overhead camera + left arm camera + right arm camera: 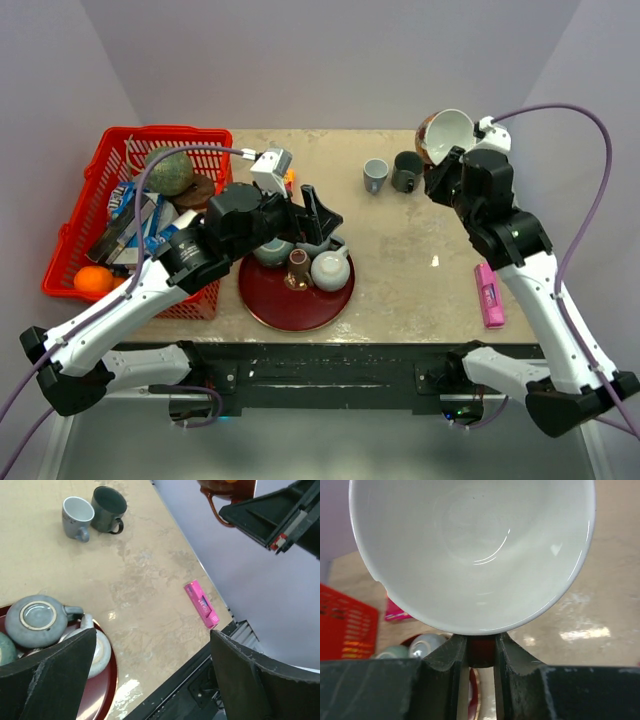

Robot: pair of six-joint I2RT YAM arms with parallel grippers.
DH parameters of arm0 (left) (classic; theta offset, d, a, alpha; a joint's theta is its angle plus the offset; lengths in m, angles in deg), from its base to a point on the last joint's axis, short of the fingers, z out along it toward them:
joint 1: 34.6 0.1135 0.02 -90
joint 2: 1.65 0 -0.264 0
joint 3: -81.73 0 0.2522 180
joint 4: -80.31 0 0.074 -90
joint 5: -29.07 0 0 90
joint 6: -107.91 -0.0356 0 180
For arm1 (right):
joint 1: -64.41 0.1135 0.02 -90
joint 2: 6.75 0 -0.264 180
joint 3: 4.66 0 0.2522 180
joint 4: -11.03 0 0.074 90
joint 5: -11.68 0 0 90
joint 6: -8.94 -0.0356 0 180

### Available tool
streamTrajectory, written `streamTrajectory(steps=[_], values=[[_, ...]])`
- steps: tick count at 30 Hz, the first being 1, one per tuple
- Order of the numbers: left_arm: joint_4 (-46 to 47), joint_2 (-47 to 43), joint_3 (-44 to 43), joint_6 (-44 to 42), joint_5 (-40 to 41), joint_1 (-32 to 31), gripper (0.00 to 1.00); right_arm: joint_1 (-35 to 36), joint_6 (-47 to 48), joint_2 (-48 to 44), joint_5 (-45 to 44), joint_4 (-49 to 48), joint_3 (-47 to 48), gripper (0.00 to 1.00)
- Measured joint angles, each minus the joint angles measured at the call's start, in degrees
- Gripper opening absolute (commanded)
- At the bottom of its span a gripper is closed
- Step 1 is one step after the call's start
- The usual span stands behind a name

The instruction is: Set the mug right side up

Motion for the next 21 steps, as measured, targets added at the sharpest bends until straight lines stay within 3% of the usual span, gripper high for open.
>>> streamTrajectory(steps=[10, 21], values=[[-5.7, 0.3, -0.1, -3.1, 2.3, 0.0, 0.99, -15.0, 7.7, 14.9, -2.4, 2.2, 1.4, 0.00], [-10.1, 2.3, -0.1, -4.7, 4.0, 0.0, 0.99, -23.4, 7.9, 32.2, 4.8, 0.3, 1.9, 0.00]])
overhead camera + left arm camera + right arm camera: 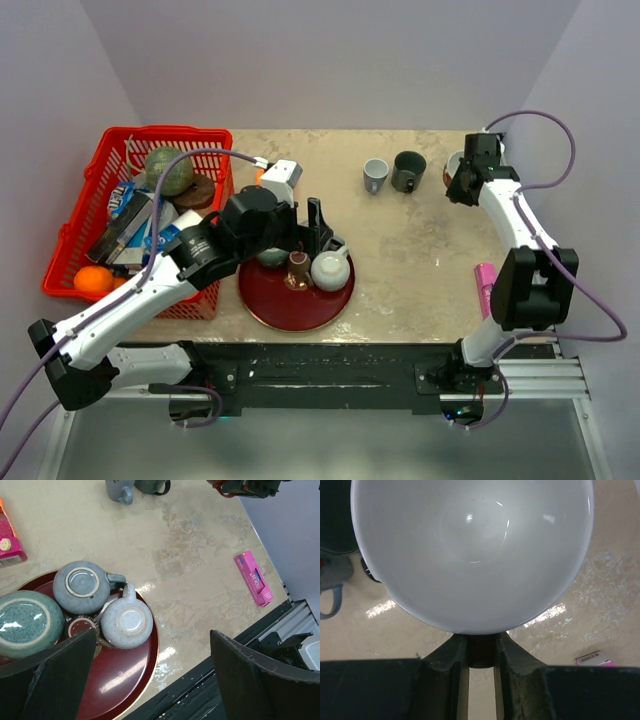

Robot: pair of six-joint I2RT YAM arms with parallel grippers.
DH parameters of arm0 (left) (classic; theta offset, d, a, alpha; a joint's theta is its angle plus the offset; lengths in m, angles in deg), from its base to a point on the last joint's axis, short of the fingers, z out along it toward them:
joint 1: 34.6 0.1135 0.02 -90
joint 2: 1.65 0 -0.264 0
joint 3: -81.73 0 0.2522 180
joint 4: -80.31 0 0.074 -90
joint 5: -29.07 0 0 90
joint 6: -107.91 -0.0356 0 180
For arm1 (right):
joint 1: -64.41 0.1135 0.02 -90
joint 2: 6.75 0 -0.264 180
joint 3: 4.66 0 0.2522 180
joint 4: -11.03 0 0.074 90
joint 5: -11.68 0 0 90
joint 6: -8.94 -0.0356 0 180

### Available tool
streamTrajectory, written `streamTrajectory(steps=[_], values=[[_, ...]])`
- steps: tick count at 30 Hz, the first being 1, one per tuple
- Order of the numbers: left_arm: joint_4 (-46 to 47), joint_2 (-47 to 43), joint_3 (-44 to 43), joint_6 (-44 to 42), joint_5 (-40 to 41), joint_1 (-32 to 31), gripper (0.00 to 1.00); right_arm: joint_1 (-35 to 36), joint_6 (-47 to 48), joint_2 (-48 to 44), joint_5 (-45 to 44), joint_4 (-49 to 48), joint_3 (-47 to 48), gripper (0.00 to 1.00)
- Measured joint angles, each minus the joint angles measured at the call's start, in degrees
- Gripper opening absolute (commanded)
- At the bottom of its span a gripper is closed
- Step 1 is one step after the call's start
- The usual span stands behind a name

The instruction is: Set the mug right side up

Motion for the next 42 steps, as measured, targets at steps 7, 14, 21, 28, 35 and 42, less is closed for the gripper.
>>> streamTrajectory(steps=[7, 14, 21, 28, 35, 42], values=[[-1.4, 1.1, 0.0, -0.1, 0.6, 0.0, 0.99, -2.1, 1.0, 7.6, 1.0, -2.4, 0.5, 0.00], [-1.6, 1.7, 0.0, -1.0, 0.8, 0.0, 0.99, -2.1, 2.8, 9.7, 2.1, -6.0, 0.6, 0.00], [-2.8, 2.7, 0.0, -1.4, 1.0, 0.0, 0.99, -2.1, 3.7, 13.2, 3.8, -9.4, 1.4, 0.00], [-2.9, 2.7, 0.0, -1.4, 1.0, 0.0, 0.99, -2.1, 3.7, 17.7, 4.9, -9.9, 2.2, 0.00], [-3.0, 2.7, -0.1, -1.3, 1.0, 0.0, 0.99, -2.1, 3.7, 19.2, 5.0, -9.9, 4.4, 0.09], [-3.8, 4.7, -3.4, -1.3, 1.0, 0.0, 0.99, -2.1, 3.2, 19.4, 5.5, -9.5, 5.2, 0.38]])
